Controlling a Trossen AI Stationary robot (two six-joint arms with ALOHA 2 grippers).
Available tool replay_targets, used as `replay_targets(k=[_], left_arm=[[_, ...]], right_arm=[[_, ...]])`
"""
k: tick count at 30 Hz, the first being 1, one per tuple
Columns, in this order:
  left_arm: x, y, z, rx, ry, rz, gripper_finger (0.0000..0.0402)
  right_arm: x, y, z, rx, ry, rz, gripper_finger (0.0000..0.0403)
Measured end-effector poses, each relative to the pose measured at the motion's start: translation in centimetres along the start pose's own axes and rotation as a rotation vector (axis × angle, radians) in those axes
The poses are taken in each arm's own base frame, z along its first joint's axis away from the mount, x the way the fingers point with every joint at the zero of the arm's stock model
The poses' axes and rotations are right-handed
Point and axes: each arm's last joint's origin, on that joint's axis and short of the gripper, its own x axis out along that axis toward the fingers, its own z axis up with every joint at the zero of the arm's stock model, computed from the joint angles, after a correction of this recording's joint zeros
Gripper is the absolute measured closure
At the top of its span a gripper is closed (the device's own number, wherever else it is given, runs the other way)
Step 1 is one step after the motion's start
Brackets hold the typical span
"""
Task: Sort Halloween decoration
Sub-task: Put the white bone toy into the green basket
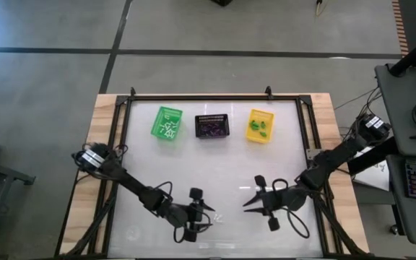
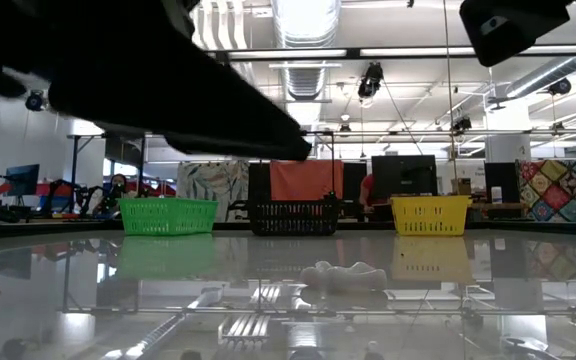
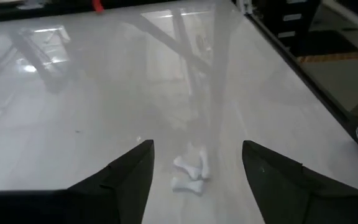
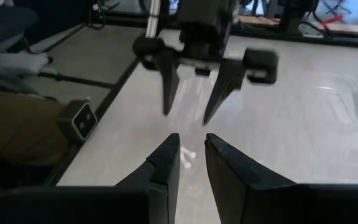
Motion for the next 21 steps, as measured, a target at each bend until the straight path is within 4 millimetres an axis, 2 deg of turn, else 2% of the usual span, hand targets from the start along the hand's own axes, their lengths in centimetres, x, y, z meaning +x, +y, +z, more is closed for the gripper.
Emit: replay_targets(k=[8,12,21], left_arm=[[1.2,1.9,-1.4,0.005,-0.052,-0.094,0.0155],[1.9,3.2,-3.4,0.027,-0.025,-0.109,0.0160],[3.4,3.2,-5.5,0.018,-0.043,-0.131,0.0163]], right_arm=[[0.0,-0.1,0.0,-0.007,-0.010,-0.038,0.0335],[0.0,-0.1,0.0,-0.008,-0.013,-0.046,0.0335],[0.0,-0.1,0.0,0.016,-0.016,-0.064,0.0335]])
